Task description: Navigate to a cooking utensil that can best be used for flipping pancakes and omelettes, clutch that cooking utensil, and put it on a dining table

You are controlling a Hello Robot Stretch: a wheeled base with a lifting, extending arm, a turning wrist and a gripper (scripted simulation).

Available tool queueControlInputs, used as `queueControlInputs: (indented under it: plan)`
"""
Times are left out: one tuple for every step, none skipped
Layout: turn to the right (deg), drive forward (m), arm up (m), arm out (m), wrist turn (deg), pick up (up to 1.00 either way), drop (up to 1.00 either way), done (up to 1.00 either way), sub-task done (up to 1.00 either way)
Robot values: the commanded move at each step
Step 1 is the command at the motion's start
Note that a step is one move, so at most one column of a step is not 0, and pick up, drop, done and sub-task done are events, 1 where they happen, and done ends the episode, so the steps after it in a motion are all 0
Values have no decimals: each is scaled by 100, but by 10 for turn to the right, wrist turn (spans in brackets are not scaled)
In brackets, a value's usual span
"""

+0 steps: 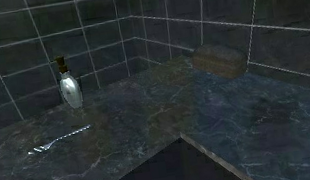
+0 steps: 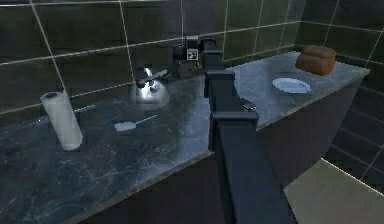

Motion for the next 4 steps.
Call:
queueControlInputs:
  plan:
    - [0, 0, -16, 0, 0, 0, 0, 0, 0]
    - [0, 0, 0, 0, 0, 100, 0, 0, 0]
    - [0, 0, 10, 0, 0, 0, 0, 0, 0]
    - [0, 0, 6, 0, 0, 0, 0, 0, 0]
